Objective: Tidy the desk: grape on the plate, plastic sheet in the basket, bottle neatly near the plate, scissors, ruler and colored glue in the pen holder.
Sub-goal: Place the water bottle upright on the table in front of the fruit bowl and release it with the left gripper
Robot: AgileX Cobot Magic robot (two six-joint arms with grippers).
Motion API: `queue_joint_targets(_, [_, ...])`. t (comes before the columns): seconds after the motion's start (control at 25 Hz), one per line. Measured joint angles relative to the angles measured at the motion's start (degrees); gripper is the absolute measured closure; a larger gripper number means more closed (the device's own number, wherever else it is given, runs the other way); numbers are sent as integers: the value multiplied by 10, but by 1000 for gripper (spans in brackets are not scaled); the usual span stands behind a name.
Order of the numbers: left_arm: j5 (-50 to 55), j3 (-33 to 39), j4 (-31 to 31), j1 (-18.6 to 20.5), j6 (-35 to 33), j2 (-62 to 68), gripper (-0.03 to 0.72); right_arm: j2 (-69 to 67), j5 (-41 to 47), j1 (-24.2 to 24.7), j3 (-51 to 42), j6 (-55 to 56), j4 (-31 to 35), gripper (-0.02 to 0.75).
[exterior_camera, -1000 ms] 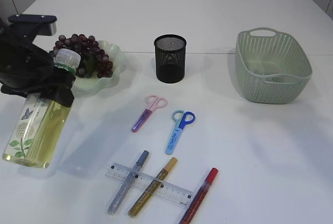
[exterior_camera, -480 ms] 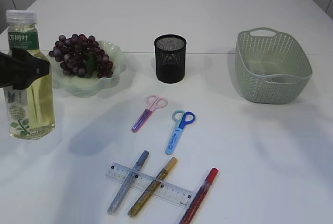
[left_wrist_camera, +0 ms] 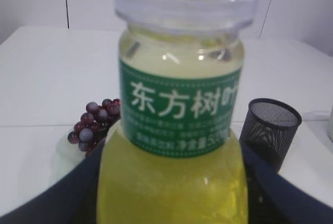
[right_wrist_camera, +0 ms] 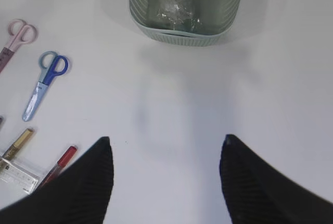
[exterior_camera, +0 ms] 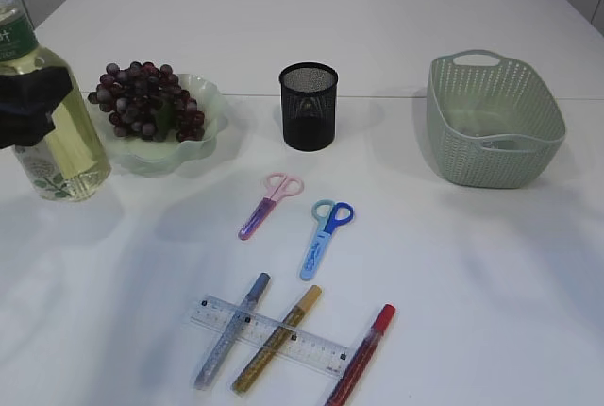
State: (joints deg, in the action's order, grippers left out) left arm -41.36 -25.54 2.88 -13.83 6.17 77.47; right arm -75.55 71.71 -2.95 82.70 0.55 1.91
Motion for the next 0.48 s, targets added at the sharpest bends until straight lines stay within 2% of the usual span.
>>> queue_joint_targets(0.28, [-172,40,0,0,0,28,244,0,0,0,0,0,-19,235])
queue_joint_targets(0.48, [-196,45,0,0,0,78,244,0,0,0,0,1,-23,235])
